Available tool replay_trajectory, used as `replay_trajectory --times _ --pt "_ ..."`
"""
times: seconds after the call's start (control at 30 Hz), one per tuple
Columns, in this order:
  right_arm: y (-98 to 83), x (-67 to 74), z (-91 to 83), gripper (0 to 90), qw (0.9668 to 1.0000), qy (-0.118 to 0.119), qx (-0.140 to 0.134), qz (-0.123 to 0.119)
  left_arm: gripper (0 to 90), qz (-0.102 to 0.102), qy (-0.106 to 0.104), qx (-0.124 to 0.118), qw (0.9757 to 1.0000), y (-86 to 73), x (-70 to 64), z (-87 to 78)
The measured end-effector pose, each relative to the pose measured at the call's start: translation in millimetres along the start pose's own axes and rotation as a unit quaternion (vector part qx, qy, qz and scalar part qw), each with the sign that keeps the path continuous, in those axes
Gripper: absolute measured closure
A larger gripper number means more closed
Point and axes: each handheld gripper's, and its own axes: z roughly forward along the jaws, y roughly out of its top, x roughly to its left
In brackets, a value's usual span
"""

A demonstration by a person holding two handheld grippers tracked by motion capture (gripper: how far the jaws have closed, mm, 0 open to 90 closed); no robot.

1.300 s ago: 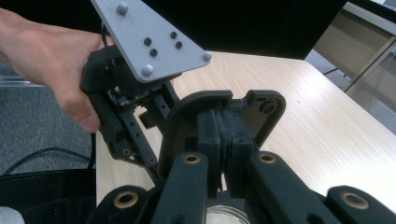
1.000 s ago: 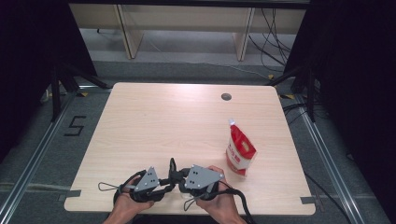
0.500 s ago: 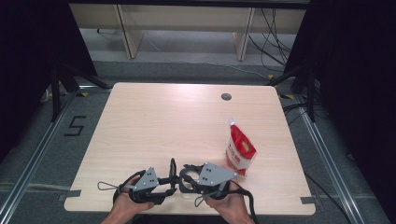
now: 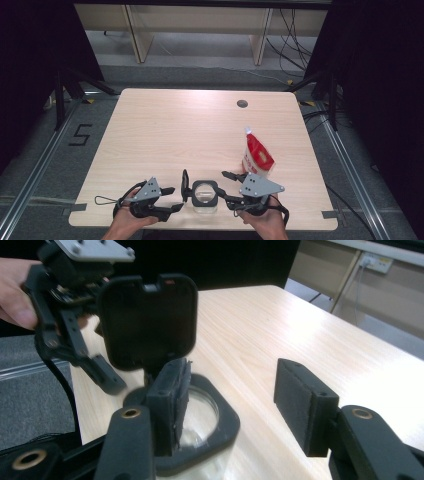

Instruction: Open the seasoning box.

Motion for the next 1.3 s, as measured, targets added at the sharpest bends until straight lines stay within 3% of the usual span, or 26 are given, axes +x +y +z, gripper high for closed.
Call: replay_trajectory --times 0.13,0.2,0.23,0.27,0.3,0.4,0.47,0.5,0.57,0.67,0.7,0.8,0.83,0.87,0.93,0.97,1.0,1.07,1.1,1.13,1.2,1.23,1.27,1.3 --pt "-12.4 -2.3 -6.9 47.1 0.9997 -0.005 0.006 0.021 34.0 -0.003 0.002 0.000 1.0000 -0.7 -3.8 -1.8" --pt "-17.4 -4.4 -10.5 46.8 0.9997 -0.004 0.010 0.023 32.8 0.006 0.000 0.001 1.0000 -0.7 -4.5 -1.9" --pt "-19.1 -4.1 -12.3 46.8 0.9995 -0.005 0.011 0.028 32.4 -0.008 0.000 0.002 1.0000 -1.1 -7.3 -2.2" --pt "-21.0 -5.1 -14.3 46.7 0.9996 -0.011 0.011 0.024 32.2 0.005 0.000 0.007 1.0000 -0.5 -7.1 -3.2" --pt "-22.7 -5.0 -16.9 46.6 0.9994 -0.012 0.011 0.031 32.0 -0.003 0.004 0.004 1.0000 -1.6 -9.6 -2.9" --pt "-28.3 -5.6 -22.3 46.0 0.9993 -0.014 0.012 0.031 31.3 0.012 0.008 0.016 0.9998 -2.0 -11.7 -3.5" --pt "-32.7 -3.8 -24.8 45.8 0.9991 -0.017 0.012 0.037 30.7 0.002 0.006 0.014 0.9999 -2.4 -14.0 -2.6" --pt "-34.5 -3.1 -26.0 45.6 0.9990 -0.017 0.014 0.039 30.5 0.015 0.012 0.026 0.9995 -2.0 -12.3 -3.6" --pt "-37.8 -2.2 -29.2 44.7 0.9987 -0.021 0.020 0.042 29.6 0.023 0.011 0.026 0.9993 -1.5 -11.8 -3.6" --pt "-42.8 -0.3 -35.0 43.8 0.9979 -0.025 0.028 0.052 28.6 0.002 0.009 0.026 0.9996 -1.1 -13.1 -2.6" --pt "-44.7 -0.7 -35.5 43.5 0.9983 -0.021 0.021 0.050 28.1 0.005 0.012 0.018 0.9997 -1.8 -12.7 -1.2" --pt "-49.6 -1.4 -42.8 42.3 0.9976 -0.036 0.029 0.052 27.1 0.005 0.019 0.024 0.9995 -1.7 -12.5 -1.7" --pt "-52.1 -0.7 -46.0 41.9 0.9961 -0.043 0.031 0.070 26.5 0.009 0.021 0.027 0.9994 -1.4 -12.0 -2.2" --pt "-53.8 -3.4 -47.0 41.4 0.9969 -0.044 0.029 0.058 25.9 0.001 0.014 0.025 0.9996 -0.7 -12.7 -2.4" --pt "-57.4 -4.9 -51.4 41.0 0.9959 -0.051 0.029 0.069 25.9 0.001 0.021 0.016 0.9997 -1.3 -12.5 -1.3" --pt "-59.4 -6.1 -52.6 40.5 0.9957 -0.051 0.025 0.073 25.9 0.007 0.024 0.029 0.9993 -0.8 -11.2 -2.9" --pt "-60.8 -6.8 -54.9 40.0 0.9950 -0.059 0.027 0.076 25.9 0.001 0.018 0.021 0.9996 -0.8 -11.7 -2.7" --pt "-63.7 -8.6 -58.5 39.6 0.9938 -0.067 0.028 0.084 25.9 0.010 0.019 0.021 0.9996 -0.9 -10.0 -2.7" --pt "-65.1 -8.7 -60.0 39.1 0.9926 -0.063 0.033 0.099 25.9 -0.002 0.021 0.023 0.9995 -1.2 -10.5 -2.9" --pt "-66.2 -10.1 -62.3 38.7 0.9921 -0.070 0.035 0.098 25.8 -0.005 0.018 0.024 0.9995 -1.0 -10.4 -3.0" --pt "-68.6 -10.7 -66.2 38.5 0.9896 -0.080 0.036 0.114 25.8 0.000 0.020 0.022 0.9996 -0.7 -9.7 -3.0" --pt "-70.3 -14.8 -66.7 38.1 0.9913 -0.086 0.024 0.096 25.8 0.005 0.022 0.018 0.9996 -0.6 -9.4 -2.8" --pt "-71.4 -15.5 -67.6 37.6 0.9909 -0.087 0.027 0.099 25.8 0.008 0.022 0.017 0.9996 -0.4 -8.9 -2.9" --pt "-72.4 -14.7 -68.8 37.4 0.9887 -0.083 0.029 0.121 25.8 0.005 0.024 0.017 0.9996 -0.4 -9.1 -3.0"
